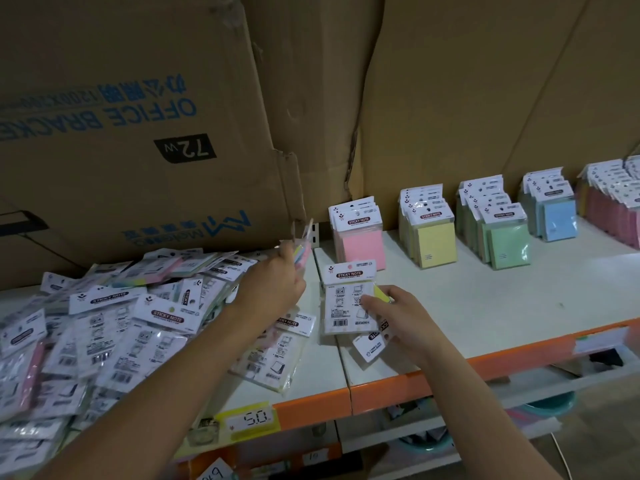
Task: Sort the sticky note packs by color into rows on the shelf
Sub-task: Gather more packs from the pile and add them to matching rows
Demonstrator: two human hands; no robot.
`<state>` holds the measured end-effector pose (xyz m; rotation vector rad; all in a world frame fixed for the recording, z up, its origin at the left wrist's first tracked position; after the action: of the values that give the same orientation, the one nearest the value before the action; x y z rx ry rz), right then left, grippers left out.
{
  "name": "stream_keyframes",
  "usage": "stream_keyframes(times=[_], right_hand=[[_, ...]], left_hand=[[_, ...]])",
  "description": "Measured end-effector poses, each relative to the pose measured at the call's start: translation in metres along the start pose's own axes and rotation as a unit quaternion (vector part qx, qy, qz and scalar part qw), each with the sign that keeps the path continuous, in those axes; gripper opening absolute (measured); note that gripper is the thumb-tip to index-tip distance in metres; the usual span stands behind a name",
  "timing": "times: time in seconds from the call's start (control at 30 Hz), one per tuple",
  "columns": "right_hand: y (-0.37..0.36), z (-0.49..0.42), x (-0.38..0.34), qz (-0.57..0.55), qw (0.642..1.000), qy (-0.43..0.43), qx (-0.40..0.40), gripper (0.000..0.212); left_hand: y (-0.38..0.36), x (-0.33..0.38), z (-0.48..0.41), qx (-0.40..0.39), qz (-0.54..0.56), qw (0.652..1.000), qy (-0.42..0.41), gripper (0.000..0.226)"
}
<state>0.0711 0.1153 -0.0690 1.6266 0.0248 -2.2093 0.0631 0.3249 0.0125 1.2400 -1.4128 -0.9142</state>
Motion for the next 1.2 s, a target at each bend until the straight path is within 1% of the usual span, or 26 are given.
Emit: stream_keyframes(times=[0.07, 0.13, 0.2, 0.23, 0.3, 0.37, 0.4, 0.47, 0.5, 0.57, 0.63, 0.7, 0.73, 0.77, 0.83, 0.87, 0.93, 1.0, 1.03, 1.07, 1.13, 1.17, 1.2], right_hand=[[-0.007, 0.002, -0.008, -0.023, 1.0, 0.006, 0.002, 0.017], [-0.009, 0.004, -0.017, -0.026, 0.999, 0.015, 0.022, 0.015], [-0.007, 0.01, -0.028, -0.007, 0.997, 0.039, 0.059, 0.015], [-0.005, 0.014, -0.034, 0.02, 0.995, 0.059, 0.084, 0.017], [-0.004, 0.024, -0.05, 0.111, 0.979, 0.109, 0.131, 0.02], [-0.013, 0.036, -0.066, 0.195, 0.952, 0.177, 0.154, 0.023], [-0.019, 0.044, -0.074, 0.234, 0.932, 0.224, 0.165, 0.025], [-0.034, 0.064, -0.087, 0.317, 0.867, 0.326, 0.202, 0.03], [-0.04, 0.073, -0.09, 0.349, 0.836, 0.362, 0.222, 0.034], [-0.045, 0.086, -0.092, 0.381, 0.795, 0.398, 0.252, 0.04], [-0.047, 0.094, -0.088, 0.397, 0.774, 0.42, 0.258, 0.046], [-0.049, 0.098, -0.082, 0.412, 0.76, 0.442, 0.241, 0.051], [-0.048, 0.1, -0.079, 0.414, 0.757, 0.45, 0.23, 0.052], [-0.046, 0.101, -0.076, 0.411, 0.758, 0.455, 0.221, 0.051], [-0.044, 0.104, -0.069, 0.407, 0.76, 0.464, 0.204, 0.047], [-0.043, 0.105, -0.066, 0.413, 0.756, 0.468, 0.196, 0.043], [-0.041, 0.108, -0.058, 0.432, 0.745, 0.473, 0.185, 0.036], [-0.039, 0.11, -0.05, 0.441, 0.743, 0.473, 0.173, 0.041], [-0.038, 0.111, -0.047, 0.437, 0.748, 0.472, 0.165, 0.042], [-0.035, 0.112, -0.045, 0.422, 0.761, 0.466, 0.157, 0.042], [-0.026, 0.11, -0.045, 0.368, 0.805, 0.446, 0.135, 0.041], [-0.022, 0.11, -0.045, 0.345, 0.821, 0.438, 0.124, 0.041], [-0.018, 0.11, -0.046, 0.329, 0.831, 0.435, 0.112, 0.041]], left_hand=[[0.013, -0.01, 0.017, 0.039, 0.11, 0.992, 0.045, 0.03], [0.019, -0.02, 0.037, 0.076, 0.233, 0.965, 0.093, 0.026], [0.013, -0.026, 0.055, 0.094, 0.349, 0.922, 0.135, 0.021], [0.006, -0.028, 0.063, 0.093, 0.401, 0.898, 0.156, 0.017], [-0.011, -0.031, 0.077, 0.084, 0.502, 0.835, 0.206, 0.007], [-0.029, -0.029, 0.092, 0.067, 0.586, 0.765, 0.26, 0.009], [-0.036, -0.027, 0.098, 0.064, 0.616, 0.735, 0.277, 0.011], [-0.044, -0.023, 0.111, 0.064, 0.658, 0.689, 0.297, 0.01], [-0.047, -0.022, 0.116, 0.063, 0.67, 0.674, 0.305, 0.018], [-0.053, -0.019, 0.126, 0.061, 0.687, 0.65, 0.319, 0.032], [-0.059, -0.013, 0.132, 0.055, 0.7, 0.636, 0.321, 0.035], [-0.058, -0.005, 0.137, 0.06, 0.709, 0.631, 0.31, 0.032], [-0.058, 0.0, 0.139, 0.064, 0.72, 0.618, 0.308, 0.032], [-0.06, 0.004, 0.14, 0.064, 0.739, 0.593, 0.315, 0.037], [-0.067, 0.01, 0.142, 0.048, 0.779, 0.528, 0.336, 0.054], [-0.068, 0.014, 0.141, 0.041, 0.793, 0.505, 0.337, 0.056], [-0.066, 0.019, 0.138, 0.033, 0.806, 0.492, 0.329, 0.047], [-0.068, 0.025, 0.138, 0.029, 0.808, 0.484, 0.334, 0.041], [-0.071, 0.028, 0.139, 0.023, 0.807, 0.48, 0.345, 0.04], [-0.074, 0.031, 0.14, 0.017, 0.808, 0.473, 0.351, 0.043], [-0.076, 0.037, 0.141, 0.01, 0.812, 0.463, 0.355, 0.053], [-0.076, 0.038, 0.141, 0.012, 0.81, 0.465, 0.356, 0.055], [-0.077, 0.04, 0.141, 0.013, 0.808, 0.469, 0.355, 0.05]])
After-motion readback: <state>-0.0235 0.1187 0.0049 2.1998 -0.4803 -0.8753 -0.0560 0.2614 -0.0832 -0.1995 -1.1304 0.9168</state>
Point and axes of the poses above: each hand's wrist, its own z-axis away from the middle knuckle, its own y-axis out of the back of the hand, x = y × z, the point moved 9 cm from there along -z, towards the middle knuckle, and after that the axes turned 8 degrees about z, right-handed, at the moved point
